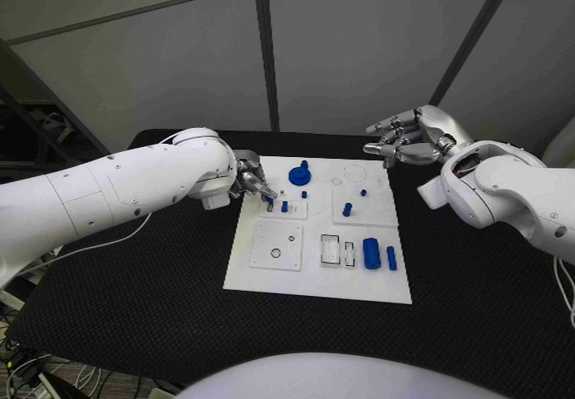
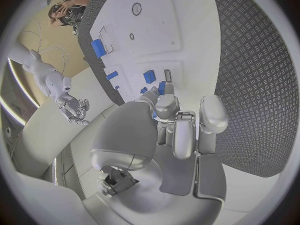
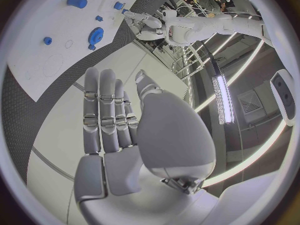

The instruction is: Assemble the parts on the task board

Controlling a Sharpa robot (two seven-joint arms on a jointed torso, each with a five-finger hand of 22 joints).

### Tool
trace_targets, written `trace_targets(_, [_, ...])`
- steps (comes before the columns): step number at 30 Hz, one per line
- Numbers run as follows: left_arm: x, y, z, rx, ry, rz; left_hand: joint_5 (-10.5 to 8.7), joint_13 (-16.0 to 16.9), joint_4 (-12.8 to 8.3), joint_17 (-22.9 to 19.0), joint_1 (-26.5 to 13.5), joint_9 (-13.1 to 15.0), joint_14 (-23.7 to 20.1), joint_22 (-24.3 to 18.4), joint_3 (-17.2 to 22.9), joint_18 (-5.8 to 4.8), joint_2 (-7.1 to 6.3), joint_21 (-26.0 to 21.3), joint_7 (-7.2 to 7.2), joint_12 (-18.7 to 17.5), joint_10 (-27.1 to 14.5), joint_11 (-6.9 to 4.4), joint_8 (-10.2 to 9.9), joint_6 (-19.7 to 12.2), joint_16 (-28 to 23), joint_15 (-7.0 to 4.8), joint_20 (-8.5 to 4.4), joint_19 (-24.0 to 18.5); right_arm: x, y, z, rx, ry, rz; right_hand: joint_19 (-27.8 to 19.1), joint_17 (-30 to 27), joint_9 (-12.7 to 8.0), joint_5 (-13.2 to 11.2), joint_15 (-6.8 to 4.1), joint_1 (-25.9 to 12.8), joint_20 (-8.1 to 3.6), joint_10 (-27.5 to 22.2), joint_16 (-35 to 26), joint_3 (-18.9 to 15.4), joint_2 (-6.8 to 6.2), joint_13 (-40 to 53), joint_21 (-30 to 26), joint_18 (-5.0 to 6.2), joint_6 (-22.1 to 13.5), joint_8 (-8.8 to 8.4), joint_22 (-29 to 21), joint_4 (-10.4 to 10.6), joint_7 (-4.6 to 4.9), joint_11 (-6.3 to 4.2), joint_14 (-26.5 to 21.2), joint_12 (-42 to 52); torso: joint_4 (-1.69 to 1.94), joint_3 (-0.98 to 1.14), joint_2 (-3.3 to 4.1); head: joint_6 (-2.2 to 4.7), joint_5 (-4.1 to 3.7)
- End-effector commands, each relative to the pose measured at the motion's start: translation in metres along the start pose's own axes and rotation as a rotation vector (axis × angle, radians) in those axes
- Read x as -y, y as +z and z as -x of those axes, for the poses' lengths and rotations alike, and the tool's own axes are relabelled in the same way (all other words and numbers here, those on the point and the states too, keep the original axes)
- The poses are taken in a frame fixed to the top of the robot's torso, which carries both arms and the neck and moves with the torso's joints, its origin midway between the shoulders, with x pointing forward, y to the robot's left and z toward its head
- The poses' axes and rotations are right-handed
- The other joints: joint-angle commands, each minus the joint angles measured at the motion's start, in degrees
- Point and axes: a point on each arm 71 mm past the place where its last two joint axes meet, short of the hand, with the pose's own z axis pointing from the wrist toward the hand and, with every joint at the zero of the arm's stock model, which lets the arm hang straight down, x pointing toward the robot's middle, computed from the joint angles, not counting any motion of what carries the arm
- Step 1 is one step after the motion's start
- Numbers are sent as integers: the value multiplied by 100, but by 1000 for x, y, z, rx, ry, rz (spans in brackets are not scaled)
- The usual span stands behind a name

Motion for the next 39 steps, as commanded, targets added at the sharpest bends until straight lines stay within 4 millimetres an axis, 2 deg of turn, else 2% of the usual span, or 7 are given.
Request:
trace_targets(1, [-1, 0, 0, 8, 11, 15, 35, -1, -844, 1013, -47, 678, 480, 6, 798, 46, 6, 30, -53, 9, 283, -40, 23, 88, 25, -30, 11, 36, -2, 1, 0, -5, -1, 9, 42, 7, -7, 32, -13, -38, 11, 35, -26, 11, 29, -7, -22, 24, 15, -7, -5, 34, 1, 11, 34, 37, -6, 0, 2, -11, -2])
trace_targets(20, [1, 2, -8, -37, 73, 24, 36, -12, -940, 1023, -88, 734, 483, -2, 852, 47, -17, 18, -58, -15, 286, -46, 26, 85, 33, -30, 7, 29, -2, 1, 0, -6, -1, 10, 42, 7, -7, 32, -13, -38, 11, 35, -26, 11, 29, -7, -22, 24, 15, -7, -5, 34, 1, 11, 34, 37, 0, 1, 2, -35, -13])
trace_targets(25, [2, 4, -9, -41, 84, 25, 28, -14, -966, 1017, -100, 748, 481, -8, 866, 49, -25, 12, -57, -20, 286, -46, 25, 82, 28, -28, 8, 24, -2, 1, 0, -7, -1, 11, 42, 7, -7, 32, -13, -38, 11, 35, -26, 11, 29, -7, -22, 24, 15, -7, -5, 34, 1, 11, 34, 37, -8, 2, 2, -30, -23])
trace_targets(39, [2, 4, -10, -61, 99, 28, 26, -15, -1002, 1023, -114, 766, 483, -21, 887, 51, -32, 1, -58, -21, 287, -47, 26, 84, 33, -25, 9, 14, -2, 1, 0, -7, -1, 11, 42, 7, -7, 32, -13, -38, 11, 35, -26, 11, 29, -7, -22, 24, 15, -7, -5, 34, 1, 11, 34, 37, -1, 3, 0, -32, -30])
